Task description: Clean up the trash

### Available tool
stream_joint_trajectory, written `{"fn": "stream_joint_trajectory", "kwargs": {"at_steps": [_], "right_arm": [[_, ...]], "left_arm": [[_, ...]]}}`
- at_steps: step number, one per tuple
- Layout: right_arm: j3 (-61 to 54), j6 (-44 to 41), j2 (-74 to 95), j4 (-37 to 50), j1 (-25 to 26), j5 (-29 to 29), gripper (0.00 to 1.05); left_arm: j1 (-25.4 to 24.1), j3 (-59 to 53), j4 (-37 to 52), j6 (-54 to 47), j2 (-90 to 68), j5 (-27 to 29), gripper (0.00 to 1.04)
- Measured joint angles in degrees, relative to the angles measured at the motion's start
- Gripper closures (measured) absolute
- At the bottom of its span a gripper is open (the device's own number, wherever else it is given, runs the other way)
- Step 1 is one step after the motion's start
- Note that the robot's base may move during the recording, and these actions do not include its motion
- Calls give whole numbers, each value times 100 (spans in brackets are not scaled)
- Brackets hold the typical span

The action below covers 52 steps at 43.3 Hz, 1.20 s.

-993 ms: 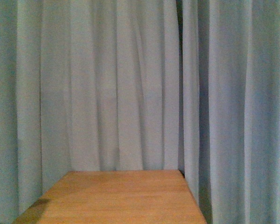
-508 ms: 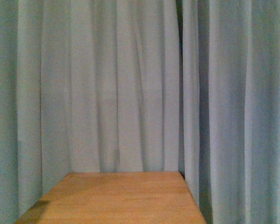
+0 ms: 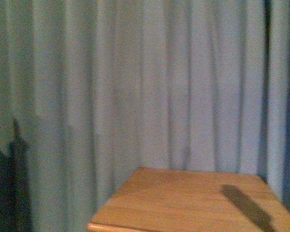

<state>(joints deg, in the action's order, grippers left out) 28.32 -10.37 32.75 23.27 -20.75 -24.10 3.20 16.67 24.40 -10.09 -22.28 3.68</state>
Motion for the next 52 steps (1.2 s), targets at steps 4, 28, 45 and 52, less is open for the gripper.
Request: {"fn": "stream_joint_trajectory", "kwargs": {"at_steps": [4, 28, 45, 52], "right_arm": [[-11, -15, 15, -2, -13, 63, 84], [-13, -20, 24, 0, 0, 9, 84], [-13, -22, 24, 0, -9, 61, 84], [-20, -44, 92, -4, -26, 68, 84]], "left_arm": [[-9, -2, -2, 15, -9, 20, 79], [-7, -2, -4, 35, -15, -2, 79], [-13, -2, -4, 46, -15, 66, 79], [-20, -2, -4, 55, 15, 57, 79]]}}
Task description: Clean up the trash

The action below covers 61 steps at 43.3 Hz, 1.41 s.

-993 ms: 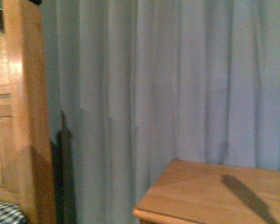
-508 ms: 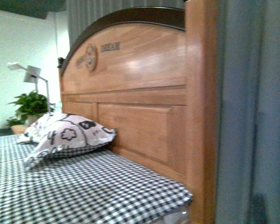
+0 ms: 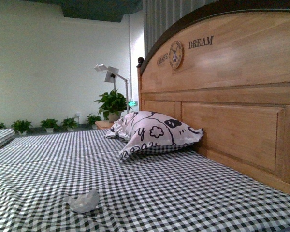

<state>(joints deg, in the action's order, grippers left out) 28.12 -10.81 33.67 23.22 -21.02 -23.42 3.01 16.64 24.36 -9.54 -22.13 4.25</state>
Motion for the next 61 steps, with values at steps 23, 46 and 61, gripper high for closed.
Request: {"fn": "stream_joint_trajectory", "kwargs": {"at_steps": [23, 46, 61], "right_arm": [[0, 0, -76, 2, 4, -42, 84], [0, 0, -76, 2, 4, -42, 84], [0, 0, -76, 2, 4, -39, 84]], "left_arm": [[-1252, 2020, -2935, -553, -2789, -857, 79], [-1943, 2964, -3611, -2872, -5097, -2120, 79], [-1919, 2920, -3355, -3329, -5814, -2229, 79]]}}
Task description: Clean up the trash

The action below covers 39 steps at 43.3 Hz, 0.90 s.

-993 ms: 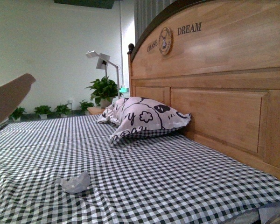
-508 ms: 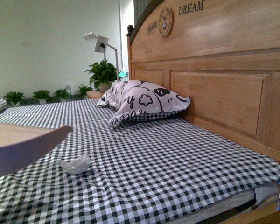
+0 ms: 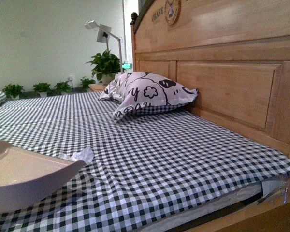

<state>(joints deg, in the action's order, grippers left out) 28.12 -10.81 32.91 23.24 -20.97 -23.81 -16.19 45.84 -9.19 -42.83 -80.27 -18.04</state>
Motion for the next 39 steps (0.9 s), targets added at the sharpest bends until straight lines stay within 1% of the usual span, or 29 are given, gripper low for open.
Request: {"fn": "stream_joint_trajectory", "kwargs": {"at_steps": [15, 38, 39], "right_arm": [[0, 0, 0, 0, 0, -2, 84], [0, 0, 0, -2, 0, -4, 84], [46, 61, 39, -164, -13, -92, 84]], "left_arm": [[120, -17, 538, -94, -730, 28, 79], [120, -17, 592, -153, -1056, 42, 79], [120, -17, 592, -153, -1056, 42, 79]]}}
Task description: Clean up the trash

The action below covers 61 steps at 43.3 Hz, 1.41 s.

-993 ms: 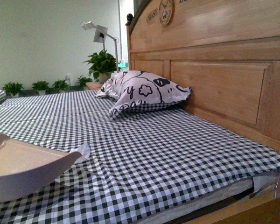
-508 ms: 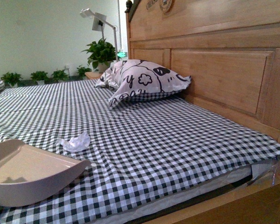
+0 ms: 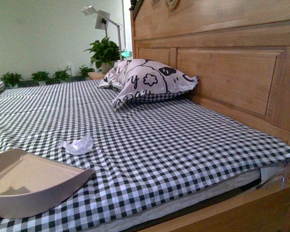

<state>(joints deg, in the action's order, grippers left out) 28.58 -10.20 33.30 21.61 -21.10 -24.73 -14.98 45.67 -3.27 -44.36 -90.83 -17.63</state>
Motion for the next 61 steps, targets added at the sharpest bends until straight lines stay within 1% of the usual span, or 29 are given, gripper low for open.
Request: {"fn": "stream_joint_trajectory", "kwargs": {"at_steps": [1, 2, 3, 4, 6, 10, 12, 16, 18, 22, 26, 32, 37, 46, 49, 52, 53, 55, 61], "right_arm": [[151, 59, 63, -433, -9, -160, 84], [444, 258, 210, -1204, 4, -249, 84], [662, 339, 339, -1672, 24, -229, 84], [992, 415, 577, -2299, 37, -153, 85], [1416, 494, 1058, -3021, 50, 179, 85], [2028, 494, 2236, -3080, 4, 750, 85], [2413, 420, 2924, -2811, -96, 951, 85], [3067, 302, 4013, -2400, -234, 1106, 85], [3600, 251, 4645, -2361, -326, 1237, 85], [4419, 190, 5536, -2426, -446, 1307, 85], [5499, 177, 6688, -2874, -577, 1427, 85], [7224, 203, 8474, -4039, -769, 1862, 85], [8465, 175, 9536, -4809, -953, 2011, 85], [10183, 138, 10636, -5628, -1202, 1987, 85], [11044, 133, 11130, -6057, -1294, 2000, 85], [11667, 129, 11473, -6400, -1342, 1989, 85], [11667, 129, 11473, -6400, -1342, 1989, 85], [12107, 85, 11752, -6631, -1381, 1985, 85], [12609, 22, 12163, -6898, -1443, 1904, 85]], "left_arm": [[0, 0, 0, 0, 0, 0, 79], [0, 0, 0, 0, -4, 2, 79], [0, 0, 0, -2, -4, 11, 79], [0, 0, 0, -2, -4, 11, 79], [0, 0, 0, -2, -7, 9, 79], [0, 0, 0, -2, -7, 13, 79], [0, 0, 0, -4, -7, 7, 79], [0, 0, 0, -4, -9, 0, 79], [0, 0, 0, -7, -9, 2, 79], [0, 0, 0, -7, -9, 2, 79], [0, 0, 0, -7, -9, 0, 79], [0, 0, 0, -13, -9, 2, 79], [0, 0, 0, -15, -9, 2, 79], [0, 0, 0, -17, -9, 0, 79], [0, 0, 0, -17, -9, 2, 79], [0, 0, 0, -20, -9, 2, 79], [0, 0, 0, -20, -9, 2, 79], [0, 0, 0, -20, -9, 2, 79], [0, 0, 0, -20, -9, 2, 79]]}}
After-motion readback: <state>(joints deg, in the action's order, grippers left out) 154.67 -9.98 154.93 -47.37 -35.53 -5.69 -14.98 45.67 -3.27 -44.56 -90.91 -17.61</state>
